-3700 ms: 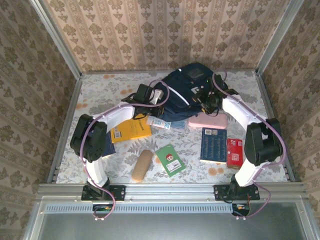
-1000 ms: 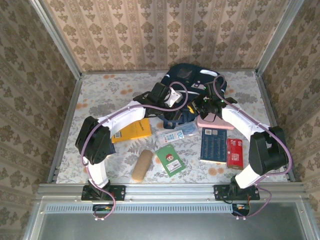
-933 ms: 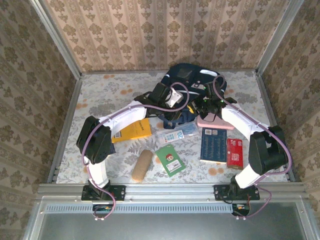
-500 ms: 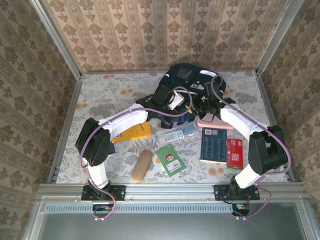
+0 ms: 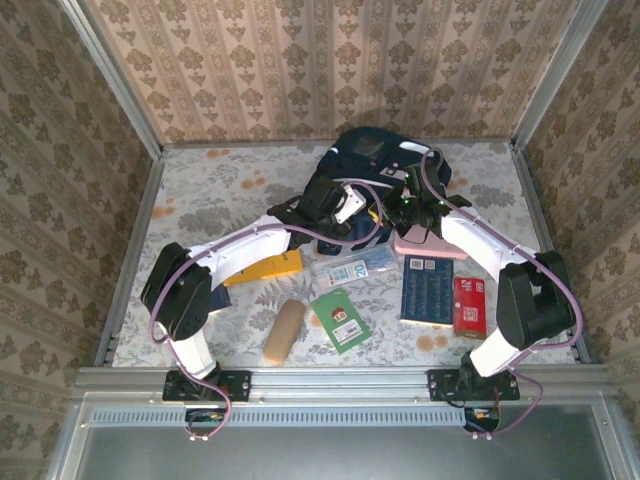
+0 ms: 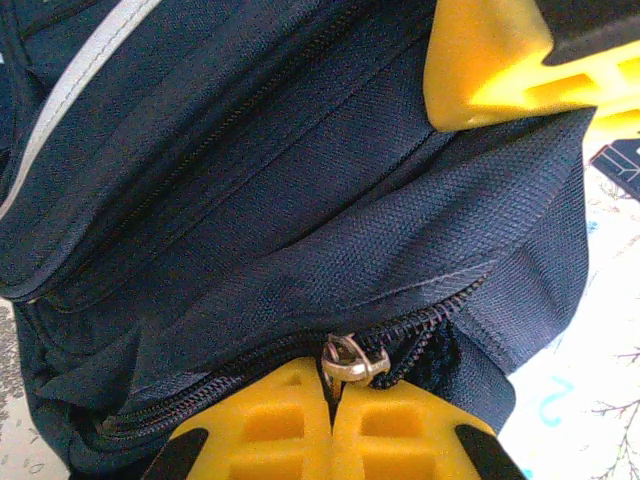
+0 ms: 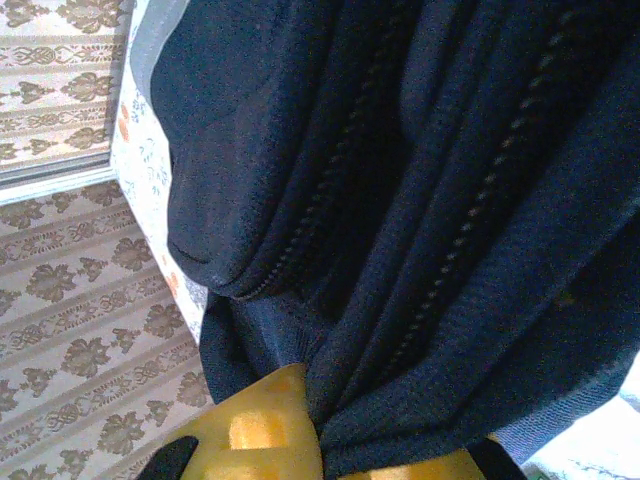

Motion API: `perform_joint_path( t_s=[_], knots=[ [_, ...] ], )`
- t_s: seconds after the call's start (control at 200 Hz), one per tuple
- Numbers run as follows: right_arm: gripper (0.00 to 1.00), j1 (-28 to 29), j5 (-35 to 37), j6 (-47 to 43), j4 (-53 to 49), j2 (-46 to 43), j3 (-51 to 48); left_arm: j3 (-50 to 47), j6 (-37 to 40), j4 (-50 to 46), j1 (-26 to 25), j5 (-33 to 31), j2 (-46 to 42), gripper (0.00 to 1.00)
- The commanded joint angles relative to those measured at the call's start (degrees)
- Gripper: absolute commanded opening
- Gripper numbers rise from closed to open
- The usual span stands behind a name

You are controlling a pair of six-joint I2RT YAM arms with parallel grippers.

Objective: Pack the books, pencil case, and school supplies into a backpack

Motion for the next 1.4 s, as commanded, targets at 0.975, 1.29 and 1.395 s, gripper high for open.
perform_joint_path(
  t_s=[0.975, 1.29, 1.395],
  knots=[
    [0.00, -2.6, 0.2, -7.9, -8.2, 0.7, 6.4, 1.1, 16.8, -10.3, -1.7, -30.4, -1.2, 0.08],
    [0.00, -2.8, -4.3, -9.5, -4.2, 0.5, 6.1, 1.2, 1.6, -11.4, 2.4, 3.3, -5.4, 0.39],
    [0.00, -2.8, -6.5, -10.3, -1.2, -0.1, 5.2, -1.5, -6.0, -6.6, 6.8, 17.2, -7.7, 0.52]
  ],
)
